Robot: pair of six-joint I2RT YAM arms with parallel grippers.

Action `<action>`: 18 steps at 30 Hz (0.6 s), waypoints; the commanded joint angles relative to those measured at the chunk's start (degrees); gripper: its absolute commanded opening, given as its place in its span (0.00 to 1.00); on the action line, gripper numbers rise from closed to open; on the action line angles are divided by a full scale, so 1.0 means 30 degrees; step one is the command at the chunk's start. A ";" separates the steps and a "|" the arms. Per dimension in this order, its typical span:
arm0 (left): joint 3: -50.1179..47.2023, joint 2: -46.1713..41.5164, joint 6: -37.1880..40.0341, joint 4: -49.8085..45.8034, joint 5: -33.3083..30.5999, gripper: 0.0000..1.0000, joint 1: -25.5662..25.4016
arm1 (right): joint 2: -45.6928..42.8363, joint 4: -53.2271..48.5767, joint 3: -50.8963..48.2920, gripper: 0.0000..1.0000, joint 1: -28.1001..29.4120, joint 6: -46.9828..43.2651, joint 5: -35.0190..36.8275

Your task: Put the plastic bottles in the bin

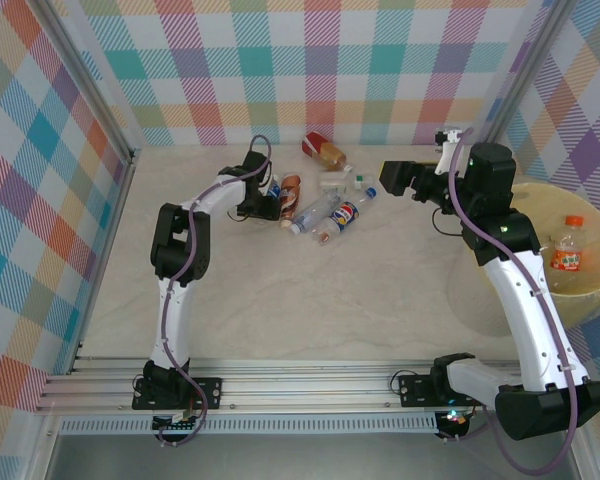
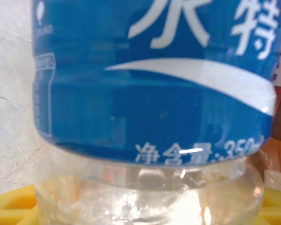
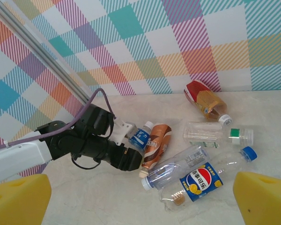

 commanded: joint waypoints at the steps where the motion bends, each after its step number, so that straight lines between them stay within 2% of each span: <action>1: -0.0773 -0.0825 0.0166 0.0294 0.0069 0.60 0.0155 | 0.0139 0.0269 -0.0211 1.00 0.0125 0.0144 -0.0140; 5: -0.1770 -0.1933 -0.0184 0.0843 -0.0170 0.54 0.0156 | 0.0520 0.0691 -0.0384 1.00 0.0155 0.0447 -0.0611; 10: -0.3403 -0.3949 -0.0901 0.1777 -0.0210 0.51 0.0155 | 0.1190 0.1716 -0.0703 1.00 0.0509 0.1154 -0.1817; 15: -0.5189 -0.6370 -0.1606 0.2481 0.0777 0.49 0.0155 | 0.2087 0.3128 -0.1294 1.00 0.1915 0.1964 -0.2209; 18: -0.6521 -0.7963 -0.2622 0.3280 0.1267 0.47 0.0155 | 0.2780 0.3462 -0.1326 1.00 0.2960 0.2010 -0.1508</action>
